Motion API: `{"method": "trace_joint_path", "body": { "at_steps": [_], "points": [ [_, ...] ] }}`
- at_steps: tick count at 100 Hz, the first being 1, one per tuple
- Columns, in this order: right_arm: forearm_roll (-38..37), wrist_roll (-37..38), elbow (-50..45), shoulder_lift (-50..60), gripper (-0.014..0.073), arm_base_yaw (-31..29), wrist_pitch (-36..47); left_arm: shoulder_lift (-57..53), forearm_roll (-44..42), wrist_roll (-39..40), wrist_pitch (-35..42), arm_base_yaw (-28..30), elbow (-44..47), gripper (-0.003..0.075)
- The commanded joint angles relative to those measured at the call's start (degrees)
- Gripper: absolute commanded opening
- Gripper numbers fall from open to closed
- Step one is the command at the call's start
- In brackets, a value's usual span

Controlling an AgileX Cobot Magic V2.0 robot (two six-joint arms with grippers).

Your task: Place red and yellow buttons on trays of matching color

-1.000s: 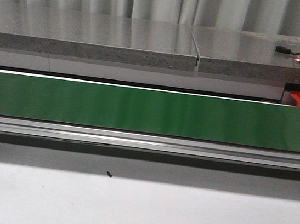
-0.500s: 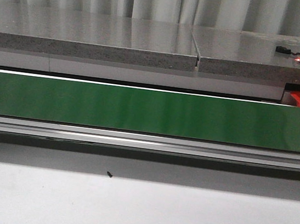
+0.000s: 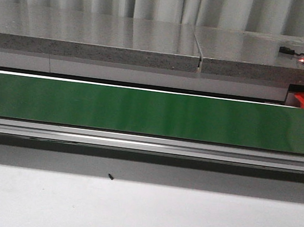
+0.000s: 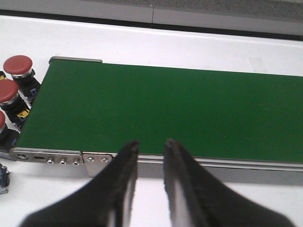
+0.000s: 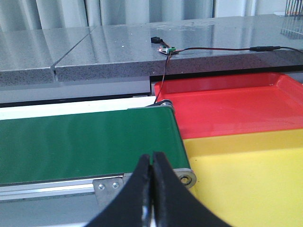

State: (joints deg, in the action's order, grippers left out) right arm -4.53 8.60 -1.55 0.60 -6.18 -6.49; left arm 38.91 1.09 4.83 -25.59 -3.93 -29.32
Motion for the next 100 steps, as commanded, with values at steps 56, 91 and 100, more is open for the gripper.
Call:
{"method": "trace_joint_path", "body": {
  "at_steps": [56, 91, 100],
  "points": [
    [-0.4, -0.2, 0.8, 1.2, -0.0067, -0.1, 4.4, 17.3, 2.2, 3.8, -11.0, 13.5, -19.3, 0.0599],
    [-0.4, -0.2, 0.8, 1.2, -0.0067, -0.1, 4.4, 23.1, 3.7, 3.8, -21.2, 26.9, -22.0, 0.0599],
    [-0.4, -0.2, 0.8, 1.2, -0.0067, -0.1, 4.4, 24.9, 3.7, 3.8, -22.1, 29.7, -22.0, 0.0599]
  ]
}}
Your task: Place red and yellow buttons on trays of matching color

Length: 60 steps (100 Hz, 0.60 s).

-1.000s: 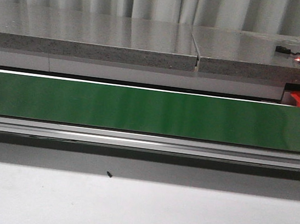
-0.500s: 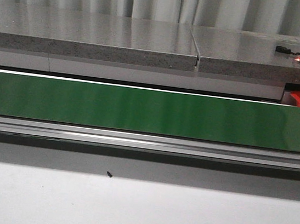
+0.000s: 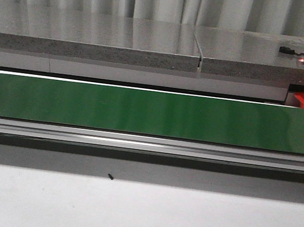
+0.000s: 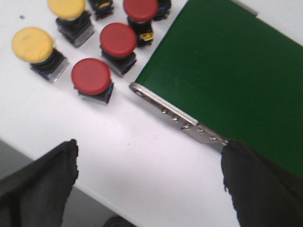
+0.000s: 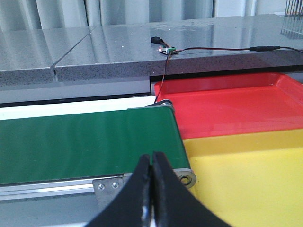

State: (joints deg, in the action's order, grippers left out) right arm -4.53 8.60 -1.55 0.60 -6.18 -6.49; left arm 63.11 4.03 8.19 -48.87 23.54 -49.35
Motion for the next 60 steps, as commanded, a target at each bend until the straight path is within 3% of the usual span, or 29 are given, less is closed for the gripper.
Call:
{"method": "trace_joint_path", "body": {
  "at_steps": [1, 16, 40, 60],
  "points": [
    [-0.4, -0.2, 0.8, 1.2, -0.0067, -0.1, 4.4, 1.0, 0.8, 0.3, 1.0, 2.4, -2.0, 0.0599],
    [-0.4, -0.2, 0.8, 1.2, -0.0067, -0.1, 4.4, 4.7, 0.8, 0.1, 0.9, 5.4, -2.0, 0.0599],
    [-0.4, -0.2, 0.8, 1.2, -0.0067, -0.1, 4.4, 11.8, 0.4, -0.2, 3.3, 5.6, -2.1, 0.0597],
    [-0.4, -0.2, 0.8, 1.2, -0.0067, -0.1, 4.4, 15.7, 0.4, -0.2, 7.5, 5.6, -2.1, 0.0479]
  ]
}}
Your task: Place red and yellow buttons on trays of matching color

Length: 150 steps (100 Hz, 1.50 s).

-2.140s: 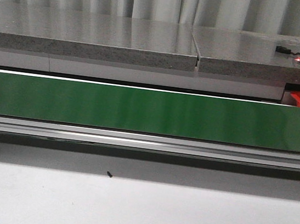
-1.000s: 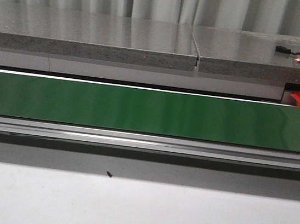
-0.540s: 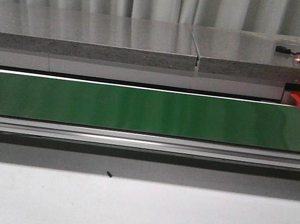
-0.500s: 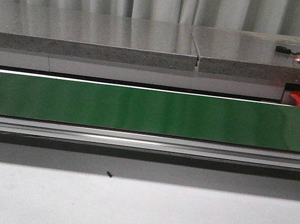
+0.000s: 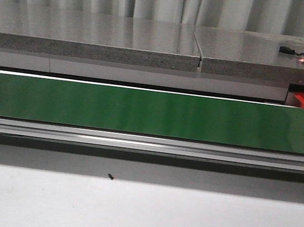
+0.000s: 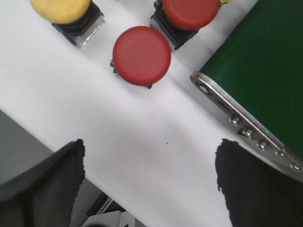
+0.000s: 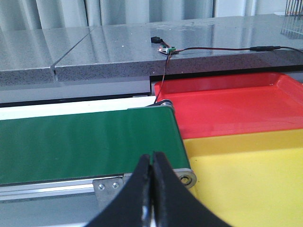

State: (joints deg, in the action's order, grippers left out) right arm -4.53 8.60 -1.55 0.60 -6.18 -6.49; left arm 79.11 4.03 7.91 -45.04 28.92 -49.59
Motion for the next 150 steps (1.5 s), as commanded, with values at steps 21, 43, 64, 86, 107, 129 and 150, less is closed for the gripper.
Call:
{"method": "trace_joint_path", "body": {
  "at_steps": [21, 43, 64, 86, 107, 129, 150],
  "points": [
    [-0.4, -0.2, 0.8, 1.2, -0.0067, -0.1, 4.4, 2.9, 0.2, 0.3, 5.6, 0.9, -3.3, 0.0454],
    [-0.4, -0.2, 0.8, 1.2, -0.0067, -0.1, 4.4, 6.9, 0.2, 0.4, 5.2, 2.5, -6.5, 0.0454],
    [-0.4, -0.2, 0.8, 1.2, -0.0067, -0.1, 4.4, 10.2, 1.0, 0.4, 5.7, 2.5, -8.0, 0.0454],
    [-0.4, -0.2, 0.8, 1.2, -0.0067, -0.1, 4.4, 13.1, 1.0, 0.3, 7.8, 2.5, -8.0, 0.0442],
    [-0.4, -0.2, 0.8, 1.2, -0.0067, -0.1, 4.4, 13.4, 1.1, -0.3, 9.4, 2.5, -8.0, 0.0255],
    [-0.4, -0.2, 0.8, 1.2, -0.0067, -0.1, 4.4, 11.3, 1.1, -1.8, 7.2, 2.3, -7.9, 0.0170],
    [-0.4, -0.2, 0.8, 1.2, -0.0067, -0.1, 4.4, 1.2, 1.4, -2.7, 3.7, 2.1, -7.9, 0.0170]
  ]
}}
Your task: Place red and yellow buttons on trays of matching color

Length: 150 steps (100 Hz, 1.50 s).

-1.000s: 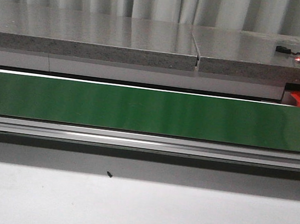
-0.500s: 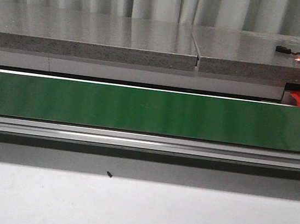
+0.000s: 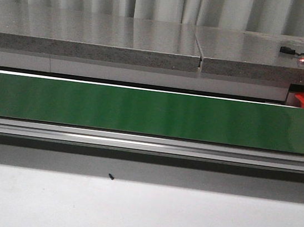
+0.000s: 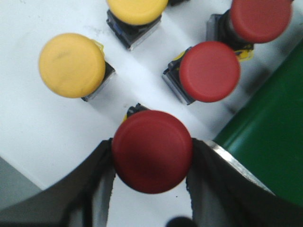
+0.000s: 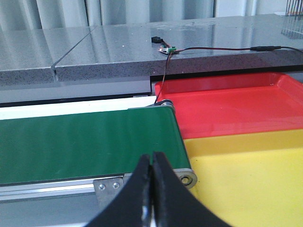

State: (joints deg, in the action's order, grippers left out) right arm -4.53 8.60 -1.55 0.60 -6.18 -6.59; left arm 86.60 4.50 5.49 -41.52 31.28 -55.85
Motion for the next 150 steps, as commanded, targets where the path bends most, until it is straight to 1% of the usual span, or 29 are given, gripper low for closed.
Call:
{"method": "trace_joint_path", "body": {
  "at_steps": [1, 11, 18, 33, 47, 67, 92, 101, 105, 106, 107, 108, 110, 113, 119, 121, 126, 150],
  "points": [
    [-0.4, -0.2, 0.8, 1.2, -0.0067, -0.1, 4.5, -7.0, 0.9, -0.2, 0.1, -0.3, -1.6, 0.0170],
    [-0.4, -0.2, 0.8, 1.2, -0.0067, -0.1, 4.5, -10.8, 0.9, -0.4, -0.9, -2.0, -2.3, 0.0170],
    [-0.4, -0.2, 0.8, 1.2, -0.0067, -0.1, 4.5, -12.0, 0.9, -0.4, -1.8, -4.4, -4.0, 0.0170],
    [-0.4, -0.2, 0.8, 1.2, -0.0067, -0.1, 4.5, -10.8, 1.0, -0.4, -3.9, -10.8, -8.5, 0.0170],
    [-0.4, -0.2, 0.8, 1.2, -0.0067, -0.1, 4.5, -7.7, 0.5, -0.4, -3.3, -15.6, -11.7, 0.0170],
    [-0.4, -0.2, 0.8, 1.2, -0.0067, -0.1, 4.5, -2.7, 0.3, -0.4, -3.3, -16.6, -12.4, 0.0170],
    [-0.4, -0.2, 0.8, 1.2, -0.0067, -0.1, 4.5, -0.2, -0.5, -0.4, -5.1, -16.6, -12.4, 0.0175],
    [-0.4, -0.2, 0.8, 1.2, -0.0067, -0.1, 4.5, 0.5, -0.6, -0.8, -5.7, -16.6, -12.4, 0.0225],
    [-0.4, -0.2, 0.8, 1.2, -0.0067, -0.1, 4.5, 0.6, -0.5, -1.4, -6.0, -16.6, -12.4, 0.0286],
    [-0.4, -0.2, 0.8, 1.2, -0.0067, -0.1, 4.5, 0.6, -0.4, -1.4, -6.0, -16.6, -12.4, 0.0286],
    [-0.4, -0.2, 0.8, 1.2, -0.0067, -0.1, 4.5, 0.6, -0.2, -1.5, -6.0, -16.6, -12.4, 0.0318],
    [-0.4, -0.2, 0.8, 1.2, -0.0067, -0.1, 4.5, 0.6, -0.2, -1.6, -6.0, -16.6, -12.4, 0.0318],
    [-0.4, -0.2, 0.8, 1.2, -0.0067, -0.1, 4.5, 0.6, 0.1, -1.6, -6.1, -16.6, -12.4, 0.0365],
    [-0.4, -0.2, 0.8, 1.2, -0.0067, -0.1, 4.5, 0.6, 0.6, -1.8, -6.1, -16.6, -12.4, 0.0400],
    [-0.4, -0.2, 0.8, 1.2, -0.0067, -0.1, 4.5, 0.6, 1.2, -1.9, -6.1, -16.6, -12.4, 0.0508],
    [-0.4, -0.2, 0.8, 1.2, -0.0067, -0.1, 4.5, 0.6, 1.2, -1.9, -6.1, -16.6, -12.4, 0.0531],
    [-0.4, -0.2, 0.8, 1.2, -0.0067, -0.1, 4.5, 0.6, 1.5, -1.9, -6.1, -16.6, -12.7, 0.0559],
    [-0.4, -0.2, 0.8, 1.2, -0.0067, -0.1, 4.5, -5.3, 3.1, -1.9, -4.6, -16.4, -12.8, 0.0556]
  ]
}}
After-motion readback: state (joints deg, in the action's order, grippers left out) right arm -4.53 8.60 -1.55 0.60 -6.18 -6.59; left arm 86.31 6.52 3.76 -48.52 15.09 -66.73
